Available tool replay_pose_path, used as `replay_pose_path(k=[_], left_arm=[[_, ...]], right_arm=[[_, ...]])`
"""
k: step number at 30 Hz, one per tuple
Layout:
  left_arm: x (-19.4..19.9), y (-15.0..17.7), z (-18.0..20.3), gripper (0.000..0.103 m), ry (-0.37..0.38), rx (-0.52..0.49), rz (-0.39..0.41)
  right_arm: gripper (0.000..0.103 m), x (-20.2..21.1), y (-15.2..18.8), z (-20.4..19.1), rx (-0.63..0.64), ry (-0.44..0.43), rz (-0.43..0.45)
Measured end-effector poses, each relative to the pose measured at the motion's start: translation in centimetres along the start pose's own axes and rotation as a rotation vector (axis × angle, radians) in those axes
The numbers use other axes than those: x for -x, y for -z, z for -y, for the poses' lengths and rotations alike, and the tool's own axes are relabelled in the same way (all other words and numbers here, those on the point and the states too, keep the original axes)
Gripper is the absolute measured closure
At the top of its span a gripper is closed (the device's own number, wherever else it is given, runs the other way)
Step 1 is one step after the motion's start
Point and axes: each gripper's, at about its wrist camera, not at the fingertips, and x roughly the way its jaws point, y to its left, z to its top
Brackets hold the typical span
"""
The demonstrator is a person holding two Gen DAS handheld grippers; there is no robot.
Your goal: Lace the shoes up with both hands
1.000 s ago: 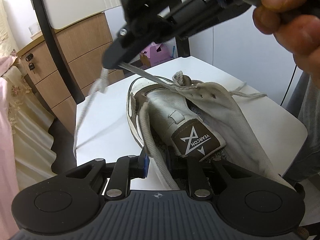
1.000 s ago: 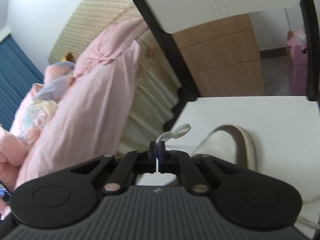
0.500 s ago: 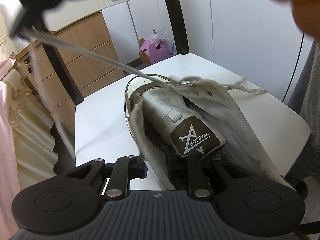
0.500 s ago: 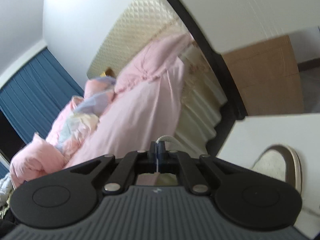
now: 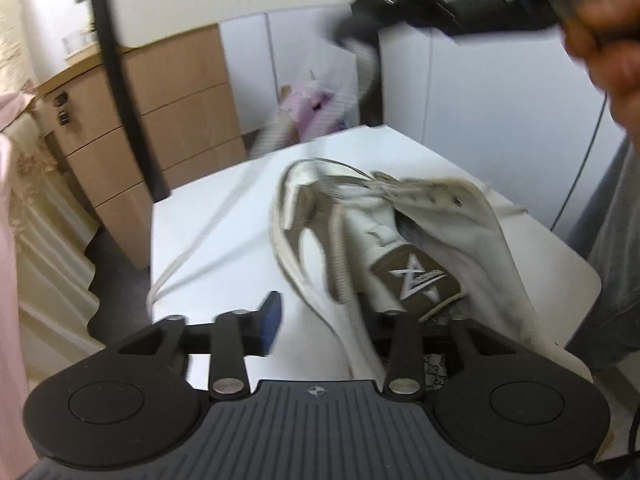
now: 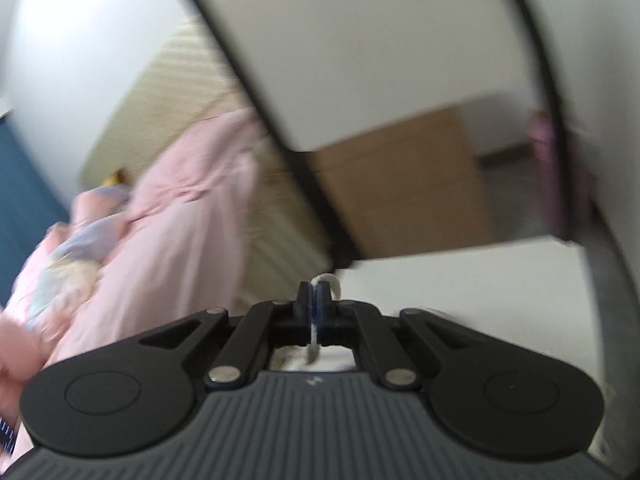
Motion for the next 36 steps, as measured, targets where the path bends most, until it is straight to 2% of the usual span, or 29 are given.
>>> replay_pose_path(k=[4,10,12,13,14,15,17,19,24,27,31,34,35,36], left_arm=[[0.7,0.5,-0.9,0.053,0.008,0.046,0.018],[1.7,0.3,-0.8,0.053,0.032,0.081,0.099],[2.0,0.1,-0.4,0.053,0.037,0.073,0.134],[1.9,0.1,-0.1,0.053,0.037,0.071,0.145],[1.7,0.0,0.0,0.058,0.031,0.085,0.148],[1.3,-0.1,0.3,0.071,0.009,0.113,0.142],[0.7,-0.3,0.6,0.086,-0.027,0.168,0.131],[0.5,-0.5,1.0,0.094,-0.071,0.197,0.13],[0.4,-1.1,1.7,0.094,-0.199,0.32,0.089],[0.5,-1.4,2.8,0.094,-0.239,0.298,0.085],[0.5,-1.6,2.7,0.091,-0.227,0.279,0.081],[0.9,-1.6,1.9,0.07,-0.169,0.297,0.078],[1.2,-1.6,1.7,0.054,-0.152,0.295,0.079],[1.6,-1.6,1.7,0.049,-0.138,0.281,0.088]], right_arm=[[0.099,1.0,0.2,2.1,0.012,0.18,-0.008],[0.096,0.0,1.1,4.2,-0.037,0.304,-0.092],[0.087,-0.2,1.3,4.7,-0.087,0.294,-0.077],[0.072,-0.3,1.3,4.8,-0.126,0.259,-0.059],[0.055,-0.4,1.3,4.8,-0.168,0.217,-0.039],[0.052,-0.5,1.4,4.7,-0.195,0.181,-0.02],[0.05,-1.0,1.1,4.1,-0.182,0.163,-0.011],[0.05,-1.4,0.7,3.4,-0.173,0.145,-0.009],[0.041,-1.4,0.3,2.6,-0.158,0.114,0.001],[0.04,-0.9,0.5,2.6,-0.164,0.108,-0.002],[0.036,0.4,0.5,2.8,-0.163,0.143,0.015],[0.033,1.2,0.3,3.2,-0.165,0.166,0.047],[0.033,1.3,0.2,3.2,-0.16,0.162,0.054],[0.033,1.3,0.1,3.0,-0.152,0.149,0.056]])
